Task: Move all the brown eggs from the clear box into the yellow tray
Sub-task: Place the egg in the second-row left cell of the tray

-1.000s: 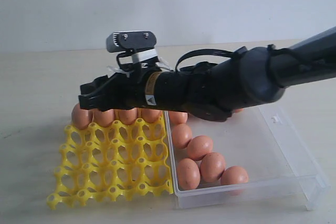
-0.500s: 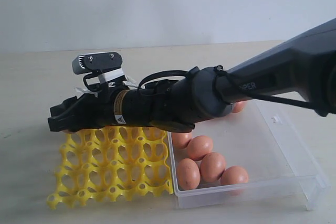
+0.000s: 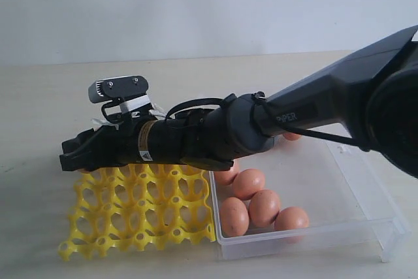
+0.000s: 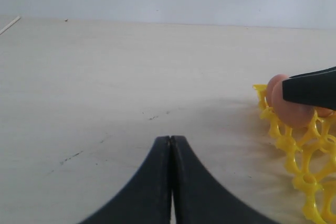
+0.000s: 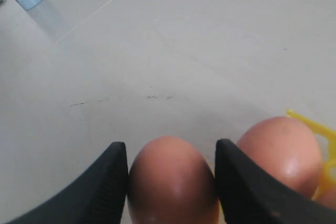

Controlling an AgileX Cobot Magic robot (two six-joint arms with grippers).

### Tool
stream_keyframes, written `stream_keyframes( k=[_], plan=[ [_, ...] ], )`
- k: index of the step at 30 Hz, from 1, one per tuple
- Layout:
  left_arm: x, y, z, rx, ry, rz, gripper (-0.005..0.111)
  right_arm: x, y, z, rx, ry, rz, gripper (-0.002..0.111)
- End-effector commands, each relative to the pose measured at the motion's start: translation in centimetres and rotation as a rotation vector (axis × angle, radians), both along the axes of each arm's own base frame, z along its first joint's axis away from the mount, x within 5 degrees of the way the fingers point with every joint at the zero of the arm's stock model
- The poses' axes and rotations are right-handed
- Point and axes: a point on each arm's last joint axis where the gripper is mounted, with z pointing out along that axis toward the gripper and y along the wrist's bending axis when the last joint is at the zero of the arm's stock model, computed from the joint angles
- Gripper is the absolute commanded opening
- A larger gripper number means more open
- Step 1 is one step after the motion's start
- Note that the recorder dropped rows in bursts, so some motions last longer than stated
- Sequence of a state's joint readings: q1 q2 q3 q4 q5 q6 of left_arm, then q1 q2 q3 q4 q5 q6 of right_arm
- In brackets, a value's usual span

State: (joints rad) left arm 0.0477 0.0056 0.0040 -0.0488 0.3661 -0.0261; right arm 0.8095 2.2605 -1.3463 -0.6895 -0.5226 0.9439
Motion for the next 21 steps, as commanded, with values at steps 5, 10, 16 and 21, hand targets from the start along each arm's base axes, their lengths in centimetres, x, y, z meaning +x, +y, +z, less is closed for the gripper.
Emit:
stream_keyframes(
  k=[5,10,16,21],
  plan=[
    [0.0,0.0,0.3,-0.009,-0.020,-0.004,0.000,0.7,-0.4,0.3,-0.007,-0.003,-0.024,0.052],
    [0.0,0.0,0.3,-0.009,-0.020,-0.004,0.000,0.9,-0.6,1.1,0.000,-0.012,-0.032,0.056],
    [0.0,0.0,0.3,-0.009,-0.020,-0.004,0.000,1.0,-1.1,4.3,0.014,0.012,-0.096,0.054],
    [0.0,0.0,0.3,-0.009,-0.020,-0.004,0.000,0.5,-4.4,9.9,-0.165,-0.039,-0.260,0.025]
  ],
)
